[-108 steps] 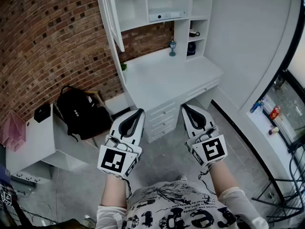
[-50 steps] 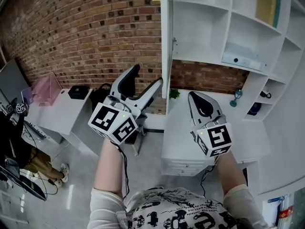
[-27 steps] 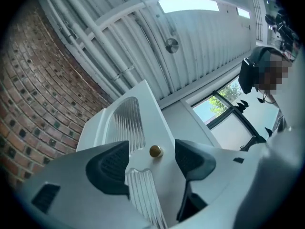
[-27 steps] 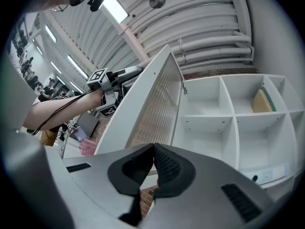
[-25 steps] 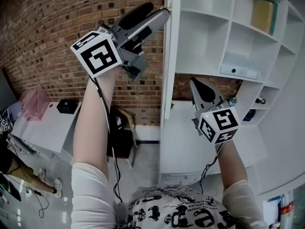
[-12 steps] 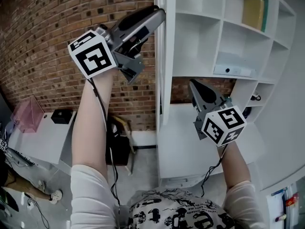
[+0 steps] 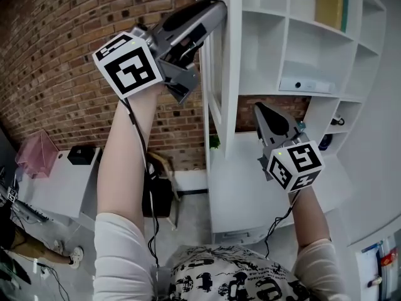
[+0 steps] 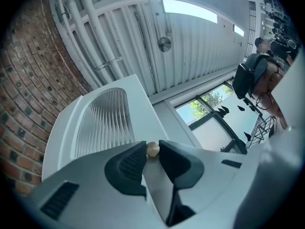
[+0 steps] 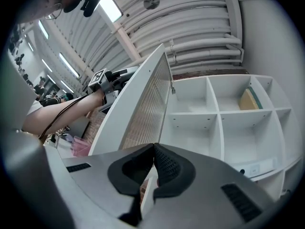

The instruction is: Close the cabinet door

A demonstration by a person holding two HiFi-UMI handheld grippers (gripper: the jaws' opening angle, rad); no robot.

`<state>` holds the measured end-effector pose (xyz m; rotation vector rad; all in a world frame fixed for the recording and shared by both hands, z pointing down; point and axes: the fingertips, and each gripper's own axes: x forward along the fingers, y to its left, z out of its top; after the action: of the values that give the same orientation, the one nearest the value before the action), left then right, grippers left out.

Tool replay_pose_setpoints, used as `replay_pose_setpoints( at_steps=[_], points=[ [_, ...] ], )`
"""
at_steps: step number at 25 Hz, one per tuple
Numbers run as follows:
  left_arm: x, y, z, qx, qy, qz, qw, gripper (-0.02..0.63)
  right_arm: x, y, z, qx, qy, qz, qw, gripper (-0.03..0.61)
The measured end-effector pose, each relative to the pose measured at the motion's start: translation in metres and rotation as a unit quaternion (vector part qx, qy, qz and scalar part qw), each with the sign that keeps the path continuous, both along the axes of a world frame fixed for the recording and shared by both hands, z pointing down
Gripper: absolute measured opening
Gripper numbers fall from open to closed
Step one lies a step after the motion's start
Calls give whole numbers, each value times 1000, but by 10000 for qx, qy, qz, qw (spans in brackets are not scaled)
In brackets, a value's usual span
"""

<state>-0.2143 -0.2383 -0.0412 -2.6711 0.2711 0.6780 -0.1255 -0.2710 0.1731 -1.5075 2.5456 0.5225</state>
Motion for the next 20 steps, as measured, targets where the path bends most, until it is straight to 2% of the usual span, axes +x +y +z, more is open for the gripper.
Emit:
replay_pose_setpoints(
  at_steps=[4,7,14,20],
  points=[
    [22,-6,-1,131,-125,-257,9995,94,24,-14,-6,45,-103,-77,9999,15],
    [45,-5,-3,269,-64,-358,9990,94,42,-18,-9,90,-47,-119,9999,15],
    [100,-15,0,194,-74,-887,9958,92,102,-30,-8,19,62,-382,9992,14],
    [128,-23,0,69,62,-1466,9892,92,135,-36,-10,145,164,-588,9980,15]
  ],
)
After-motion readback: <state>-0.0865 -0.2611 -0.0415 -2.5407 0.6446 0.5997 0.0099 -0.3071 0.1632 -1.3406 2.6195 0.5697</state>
